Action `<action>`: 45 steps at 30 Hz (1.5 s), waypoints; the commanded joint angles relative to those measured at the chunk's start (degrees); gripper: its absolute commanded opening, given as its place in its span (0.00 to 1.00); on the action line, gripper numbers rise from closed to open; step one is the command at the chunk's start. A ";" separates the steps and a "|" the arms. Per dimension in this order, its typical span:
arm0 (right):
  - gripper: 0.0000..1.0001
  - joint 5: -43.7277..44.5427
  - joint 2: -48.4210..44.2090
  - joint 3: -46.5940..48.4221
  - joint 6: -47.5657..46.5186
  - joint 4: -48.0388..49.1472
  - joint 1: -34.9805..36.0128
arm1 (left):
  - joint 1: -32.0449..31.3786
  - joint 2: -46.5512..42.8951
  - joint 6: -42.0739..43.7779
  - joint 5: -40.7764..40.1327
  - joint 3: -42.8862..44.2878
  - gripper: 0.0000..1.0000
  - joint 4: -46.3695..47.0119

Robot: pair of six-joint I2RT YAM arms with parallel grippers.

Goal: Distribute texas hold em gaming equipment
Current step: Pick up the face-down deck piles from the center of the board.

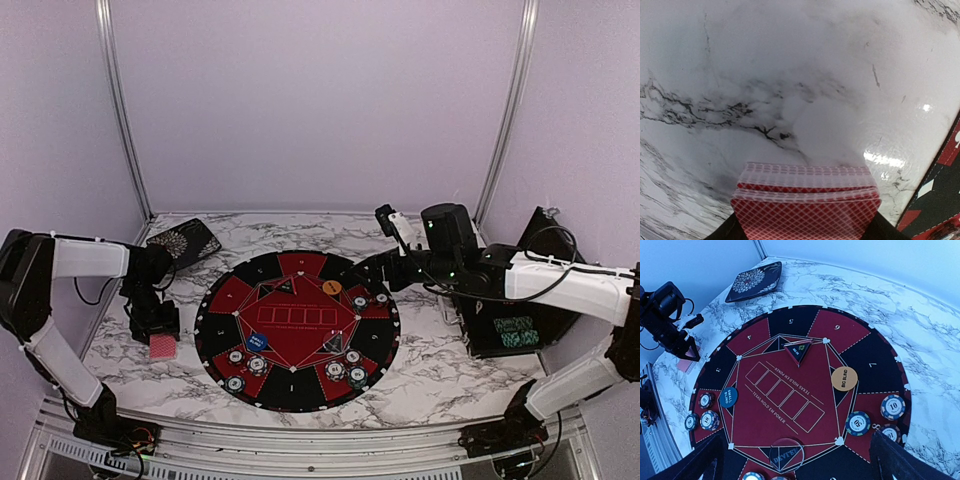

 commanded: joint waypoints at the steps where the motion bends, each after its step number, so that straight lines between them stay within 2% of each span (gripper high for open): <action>1: 0.98 -1.14 -1.20 0.25 0.65 1.24 -0.52 | -1.30 4.15 -4.23 2.36 -1.10 0.63 2.60; 11: 0.98 -1.68 -0.51 0.34 0.73 1.50 -0.56 | -4.10 6.01 -11.25 3.94 2.15 0.64 5.54; 21: 0.99 -2.01 -0.38 0.43 0.98 1.32 -0.57 | -4.10 5.47 -8.54 4.28 -0.11 0.82 4.76; 27: 0.98 -2.65 0.31 0.58 1.53 1.68 -0.53 | -4.19 3.69 -8.16 3.91 -1.35 0.86 3.33; 36: 0.98 -3.26 0.98 0.47 2.00 2.50 -0.51 | -5.21 0.84 -10.00 4.09 -5.13 0.87 2.76; 45: 0.98 -3.61 1.03 -0.18 2.31 3.29 -0.53 | -6.20 0.16 -10.80 0.43 -6.42 0.87 0.38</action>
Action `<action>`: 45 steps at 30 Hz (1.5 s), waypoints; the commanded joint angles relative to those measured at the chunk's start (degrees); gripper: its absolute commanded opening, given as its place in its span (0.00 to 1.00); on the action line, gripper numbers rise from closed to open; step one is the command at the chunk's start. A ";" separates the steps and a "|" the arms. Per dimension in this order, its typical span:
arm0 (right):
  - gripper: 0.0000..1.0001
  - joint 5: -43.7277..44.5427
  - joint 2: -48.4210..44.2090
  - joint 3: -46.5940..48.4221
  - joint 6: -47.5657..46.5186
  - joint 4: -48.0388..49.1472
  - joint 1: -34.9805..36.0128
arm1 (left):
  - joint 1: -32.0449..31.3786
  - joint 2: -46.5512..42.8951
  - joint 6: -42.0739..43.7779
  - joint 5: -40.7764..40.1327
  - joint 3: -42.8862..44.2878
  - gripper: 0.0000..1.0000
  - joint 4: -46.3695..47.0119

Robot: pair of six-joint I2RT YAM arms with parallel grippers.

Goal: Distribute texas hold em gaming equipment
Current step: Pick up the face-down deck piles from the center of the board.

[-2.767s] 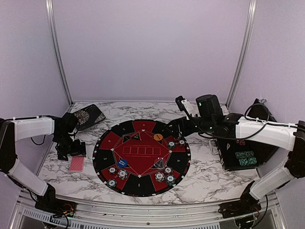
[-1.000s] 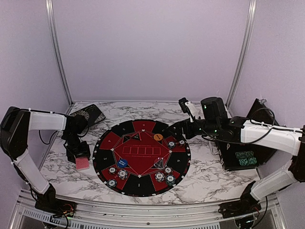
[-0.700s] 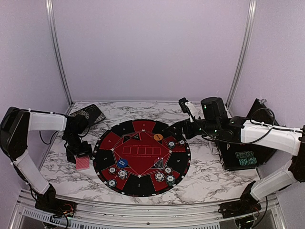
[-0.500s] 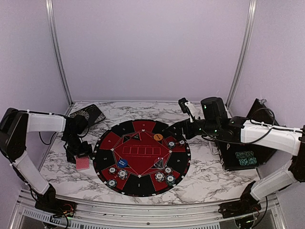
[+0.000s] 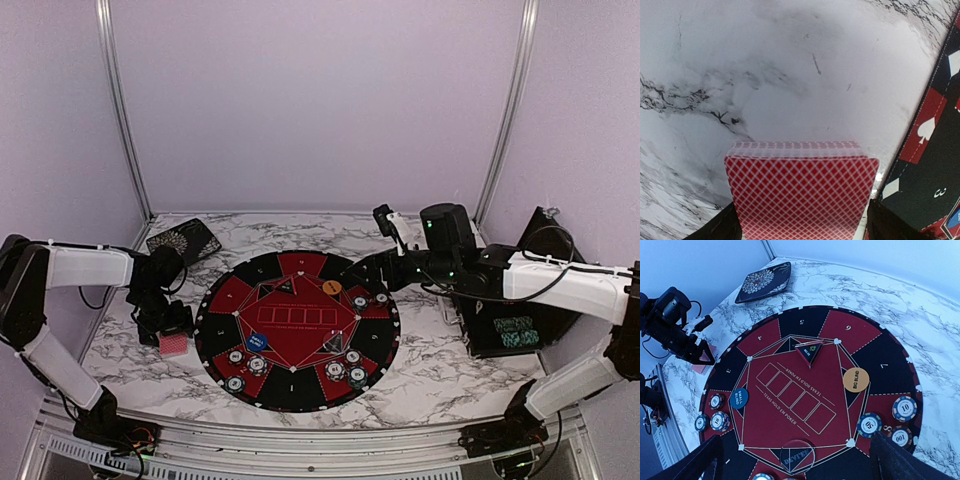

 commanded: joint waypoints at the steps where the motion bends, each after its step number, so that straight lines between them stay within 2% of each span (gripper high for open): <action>1: 0.98 -0.89 0.29 -0.26 0.77 2.01 -0.51 | -0.27 3.32 -1.21 1.70 -3.44 0.87 -4.63; 12: 0.98 0.50 -0.63 -1.49 2.01 3.25 -0.58 | -0.73 2.47 -1.21 -1.18 -3.41 0.84 -6.04; 25: 0.98 0.52 -1.48 -2.78 2.94 5.19 -0.51 | -2.69 3.77 -1.73 -1.49 -3.78 0.87 -5.62; 45: 0.98 0.26 -0.94 -2.00 2.54 4.50 -0.53 | -3.38 3.74 -0.42 -1.46 -4.34 0.57 -4.01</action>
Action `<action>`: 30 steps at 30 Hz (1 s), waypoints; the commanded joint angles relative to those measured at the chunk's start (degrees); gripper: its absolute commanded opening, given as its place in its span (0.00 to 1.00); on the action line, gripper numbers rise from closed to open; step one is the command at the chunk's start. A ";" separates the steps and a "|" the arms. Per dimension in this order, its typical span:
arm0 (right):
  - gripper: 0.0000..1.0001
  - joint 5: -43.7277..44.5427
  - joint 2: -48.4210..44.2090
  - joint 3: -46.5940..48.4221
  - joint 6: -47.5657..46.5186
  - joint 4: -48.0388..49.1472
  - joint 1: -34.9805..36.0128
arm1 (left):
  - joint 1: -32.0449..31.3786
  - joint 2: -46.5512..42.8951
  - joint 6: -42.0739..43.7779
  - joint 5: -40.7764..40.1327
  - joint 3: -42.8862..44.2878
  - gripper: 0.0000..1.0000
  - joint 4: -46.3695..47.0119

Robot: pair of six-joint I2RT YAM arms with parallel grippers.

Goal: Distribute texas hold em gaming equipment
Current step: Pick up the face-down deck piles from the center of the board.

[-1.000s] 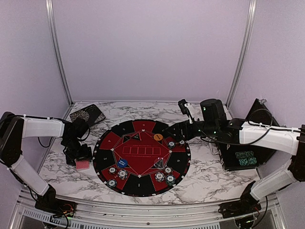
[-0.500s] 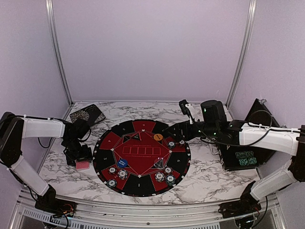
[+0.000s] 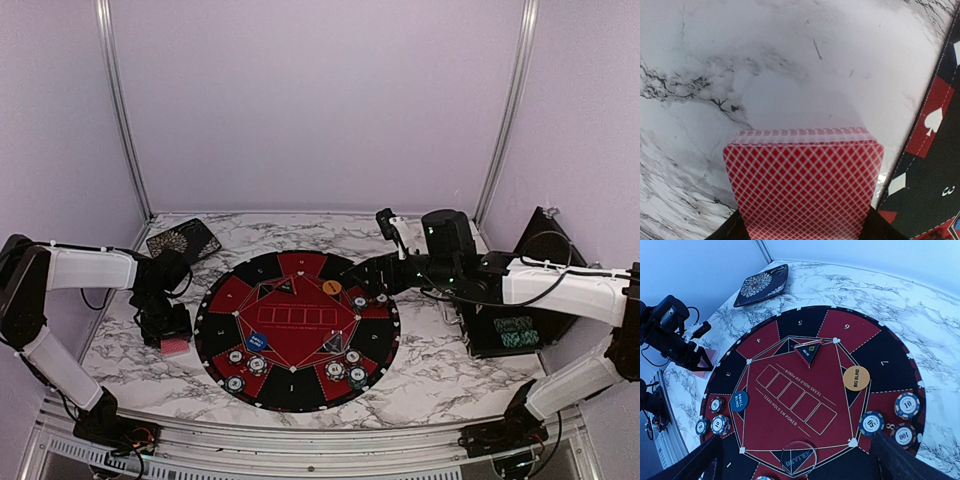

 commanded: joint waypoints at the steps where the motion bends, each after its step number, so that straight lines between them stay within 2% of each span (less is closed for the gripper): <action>1: 0.98 -0.32 -0.35 1.16 0.16 0.56 -0.56 | -0.47 3.50 1.60 1.41 -3.80 0.56 -2.95; 12: 0.98 -1.17 1.39 2.60 0.47 -0.07 -0.54 | -0.45 2.27 4.70 -0.76 0.28 0.53 -5.61; 30: 0.96 -2.75 4.60 4.92 1.97 -1.08 -0.56 | -0.47 1.14 11.40 -4.84 5.59 0.54 -9.75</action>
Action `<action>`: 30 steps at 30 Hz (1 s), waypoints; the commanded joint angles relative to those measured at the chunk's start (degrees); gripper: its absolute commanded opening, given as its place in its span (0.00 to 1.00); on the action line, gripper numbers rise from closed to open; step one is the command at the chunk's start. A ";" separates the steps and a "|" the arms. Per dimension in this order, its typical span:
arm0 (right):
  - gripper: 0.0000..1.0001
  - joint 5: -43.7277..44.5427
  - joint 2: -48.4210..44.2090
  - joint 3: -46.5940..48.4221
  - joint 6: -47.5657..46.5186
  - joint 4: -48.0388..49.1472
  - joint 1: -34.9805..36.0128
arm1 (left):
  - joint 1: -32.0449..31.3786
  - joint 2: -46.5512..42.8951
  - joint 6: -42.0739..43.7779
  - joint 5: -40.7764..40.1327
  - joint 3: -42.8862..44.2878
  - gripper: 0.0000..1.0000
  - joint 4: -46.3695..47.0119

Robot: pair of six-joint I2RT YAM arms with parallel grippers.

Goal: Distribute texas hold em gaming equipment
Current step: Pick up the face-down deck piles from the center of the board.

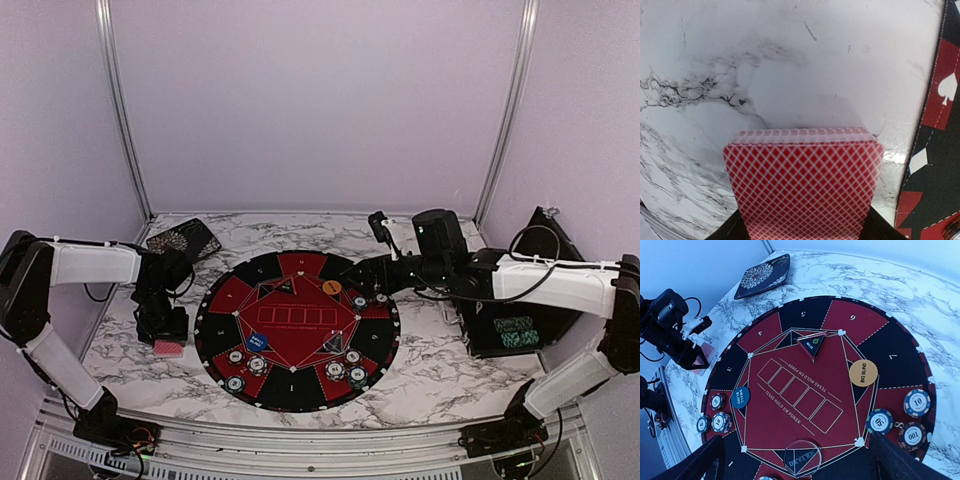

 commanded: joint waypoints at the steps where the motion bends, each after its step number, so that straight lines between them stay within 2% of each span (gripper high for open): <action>1: 0.96 -1.14 1.33 3.21 1.49 -0.38 -0.56 | -0.24 -0.28 2.82 -1.82 2.45 0.54 -3.69; 16: 0.93 -1.64 5.22 6.08 3.76 -1.81 -0.52 | -0.22 -3.16 5.59 -1.52 3.79 0.54 -4.64; 30: 0.91 -3.87 8.50 8.87 5.52 -3.01 -0.50 | -0.32 -4.43 9.03 1.58 8.84 0.54 -7.52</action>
